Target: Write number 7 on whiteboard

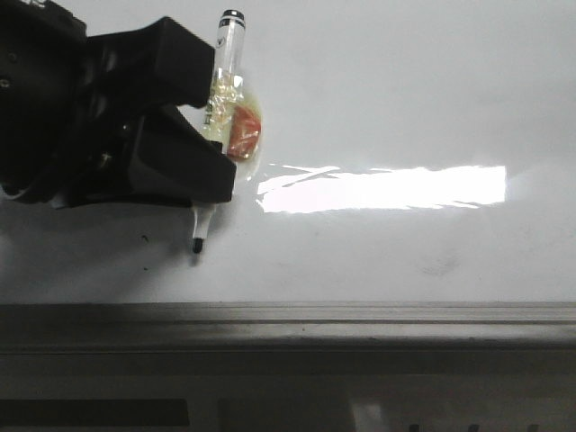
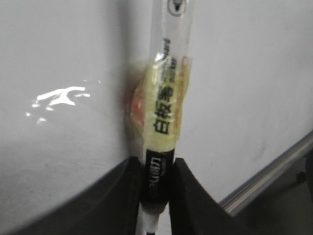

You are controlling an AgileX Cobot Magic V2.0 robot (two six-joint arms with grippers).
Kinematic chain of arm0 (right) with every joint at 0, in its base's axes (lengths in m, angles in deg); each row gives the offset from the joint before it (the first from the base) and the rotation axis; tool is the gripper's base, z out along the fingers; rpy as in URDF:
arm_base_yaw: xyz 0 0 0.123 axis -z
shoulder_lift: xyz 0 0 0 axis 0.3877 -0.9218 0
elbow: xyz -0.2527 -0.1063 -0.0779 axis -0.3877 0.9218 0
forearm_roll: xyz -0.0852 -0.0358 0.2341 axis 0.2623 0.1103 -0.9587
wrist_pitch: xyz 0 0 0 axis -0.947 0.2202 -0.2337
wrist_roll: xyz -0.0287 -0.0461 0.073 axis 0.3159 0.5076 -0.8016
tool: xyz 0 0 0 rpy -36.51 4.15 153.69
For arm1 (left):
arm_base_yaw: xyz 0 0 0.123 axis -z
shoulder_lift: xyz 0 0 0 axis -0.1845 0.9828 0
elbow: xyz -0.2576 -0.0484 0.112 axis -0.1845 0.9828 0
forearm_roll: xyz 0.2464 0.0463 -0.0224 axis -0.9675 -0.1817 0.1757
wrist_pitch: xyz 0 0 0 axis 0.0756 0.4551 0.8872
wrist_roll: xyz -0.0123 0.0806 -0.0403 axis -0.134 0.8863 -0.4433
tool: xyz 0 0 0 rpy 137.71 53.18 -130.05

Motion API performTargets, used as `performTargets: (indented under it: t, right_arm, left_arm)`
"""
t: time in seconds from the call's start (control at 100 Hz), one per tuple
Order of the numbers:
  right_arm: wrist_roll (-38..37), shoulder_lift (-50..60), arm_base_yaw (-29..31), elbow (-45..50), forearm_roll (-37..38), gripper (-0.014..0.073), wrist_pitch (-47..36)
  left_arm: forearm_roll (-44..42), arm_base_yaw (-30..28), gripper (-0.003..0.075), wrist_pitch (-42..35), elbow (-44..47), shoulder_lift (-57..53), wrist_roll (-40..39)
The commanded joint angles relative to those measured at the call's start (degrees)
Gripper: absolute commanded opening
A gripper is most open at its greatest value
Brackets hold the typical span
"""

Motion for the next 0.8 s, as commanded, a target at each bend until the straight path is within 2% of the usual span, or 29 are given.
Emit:
performTargets:
  t: [0.0, 0.09, 0.22, 0.33, 0.45, 0.67, 0.79]
  right_arm:
    - [9.72, -1.21, -1.19, -2.03, -7.81, 0.0386, -1.70]
    - [20.02, -2.37, -3.13, -2.03, -16.75, 0.0386, 1.82]
    - [27.76, -5.23, -6.55, -2.03, -23.91, 0.0386, 4.47]
    - [28.06, -7.25, -8.40, -2.03, -24.15, 0.0386, 4.07]
    - [31.44, -8.87, -9.35, -2.03, -25.63, 0.0386, 4.58]
    - [33.29, -9.71, -10.10, -2.03, -28.55, 0.0386, 4.60]
    - [33.82, -9.71, -10.10, -2.03, -29.47, 0.0386, 5.36]
  left_arm:
    - [-3.82, -0.32, -0.0020, 1.50, -0.60, -0.39, 0.64]
    - [-7.07, -0.29, -0.0020, 6.94, -0.60, -2.40, 5.66]
    - [-3.07, -0.29, -0.0020, 13.80, -0.60, -8.60, 22.14]
    - [5.87, -0.50, -0.0018, 19.24, -0.60, -13.62, 36.53]
    - [15.63, -0.50, -0.0018, 25.10, -0.49, -16.93, 47.46]
    - [34.63, -0.50, -0.0018, 38.76, -0.49, -16.93, 60.07]
    - [38.69, -0.63, -0.0018, 46.57, -0.49, -15.26, 62.17]
